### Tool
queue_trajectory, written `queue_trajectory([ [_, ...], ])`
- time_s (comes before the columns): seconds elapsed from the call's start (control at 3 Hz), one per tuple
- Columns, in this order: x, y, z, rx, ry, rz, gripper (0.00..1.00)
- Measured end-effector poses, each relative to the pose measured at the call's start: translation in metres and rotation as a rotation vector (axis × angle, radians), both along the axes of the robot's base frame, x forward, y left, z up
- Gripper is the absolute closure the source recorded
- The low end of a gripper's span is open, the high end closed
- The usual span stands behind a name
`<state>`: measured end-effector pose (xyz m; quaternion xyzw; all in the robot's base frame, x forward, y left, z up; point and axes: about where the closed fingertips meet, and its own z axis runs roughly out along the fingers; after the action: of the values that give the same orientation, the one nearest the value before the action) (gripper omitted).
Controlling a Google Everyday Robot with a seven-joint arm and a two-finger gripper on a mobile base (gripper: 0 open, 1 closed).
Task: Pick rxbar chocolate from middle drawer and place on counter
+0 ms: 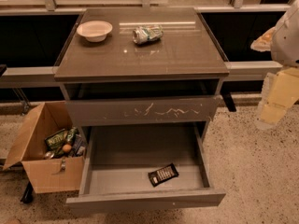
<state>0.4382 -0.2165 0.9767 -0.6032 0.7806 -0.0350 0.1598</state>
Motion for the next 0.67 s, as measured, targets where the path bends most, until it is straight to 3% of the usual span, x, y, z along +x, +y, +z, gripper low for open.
queue_trajectory([
  [0.67, 0.0097, -0.0006, -0.0085, -0.016, -0.027, 0.014, 0.0],
])
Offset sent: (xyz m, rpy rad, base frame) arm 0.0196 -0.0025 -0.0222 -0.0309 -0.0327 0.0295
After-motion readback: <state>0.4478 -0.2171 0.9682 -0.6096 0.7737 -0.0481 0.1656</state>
